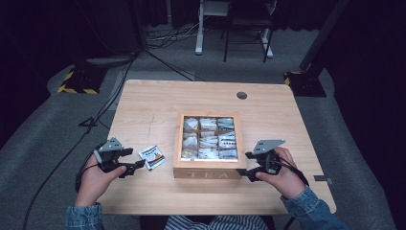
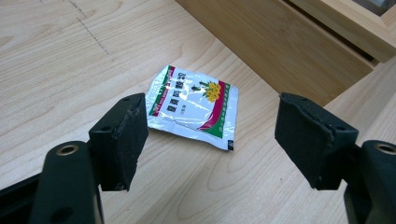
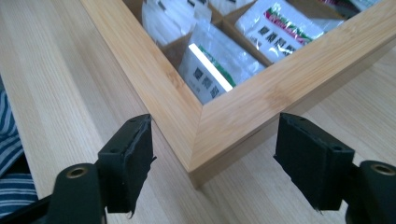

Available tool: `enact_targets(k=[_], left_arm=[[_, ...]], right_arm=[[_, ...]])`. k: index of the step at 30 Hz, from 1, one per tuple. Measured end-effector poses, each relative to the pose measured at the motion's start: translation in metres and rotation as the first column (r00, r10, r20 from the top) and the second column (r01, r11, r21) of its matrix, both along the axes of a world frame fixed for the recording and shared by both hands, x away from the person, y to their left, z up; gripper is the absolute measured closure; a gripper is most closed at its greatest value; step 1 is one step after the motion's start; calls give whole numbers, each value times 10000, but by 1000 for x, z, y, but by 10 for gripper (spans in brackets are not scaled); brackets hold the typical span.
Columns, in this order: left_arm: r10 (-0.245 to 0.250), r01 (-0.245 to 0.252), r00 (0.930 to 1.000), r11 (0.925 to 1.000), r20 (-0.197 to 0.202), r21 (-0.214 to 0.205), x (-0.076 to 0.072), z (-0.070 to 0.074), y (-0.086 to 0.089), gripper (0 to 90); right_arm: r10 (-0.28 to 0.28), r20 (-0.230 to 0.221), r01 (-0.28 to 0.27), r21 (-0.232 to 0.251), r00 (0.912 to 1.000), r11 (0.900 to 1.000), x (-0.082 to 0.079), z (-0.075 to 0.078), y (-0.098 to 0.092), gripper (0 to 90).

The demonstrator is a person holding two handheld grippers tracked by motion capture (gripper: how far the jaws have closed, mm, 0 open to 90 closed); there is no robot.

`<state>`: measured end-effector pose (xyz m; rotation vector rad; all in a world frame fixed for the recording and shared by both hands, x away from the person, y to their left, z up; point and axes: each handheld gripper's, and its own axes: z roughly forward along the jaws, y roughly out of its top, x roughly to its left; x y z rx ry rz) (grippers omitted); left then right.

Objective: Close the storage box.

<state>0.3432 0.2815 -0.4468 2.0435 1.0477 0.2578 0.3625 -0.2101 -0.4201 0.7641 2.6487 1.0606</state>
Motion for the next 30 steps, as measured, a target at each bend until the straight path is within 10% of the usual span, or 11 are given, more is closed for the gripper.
enact_targets(k=[13,30], left_arm=[[297,-297,9996,9995,-10,112,-5,-2,6,263],[497,-526,9972,9973,550,521,3,-10,11,253]], right_arm=[[-1101,551,1021,1307,9924,9861,15,24,-29,284],[-2741,1096,2692,579,9554,9613,44,11,-96,256]])
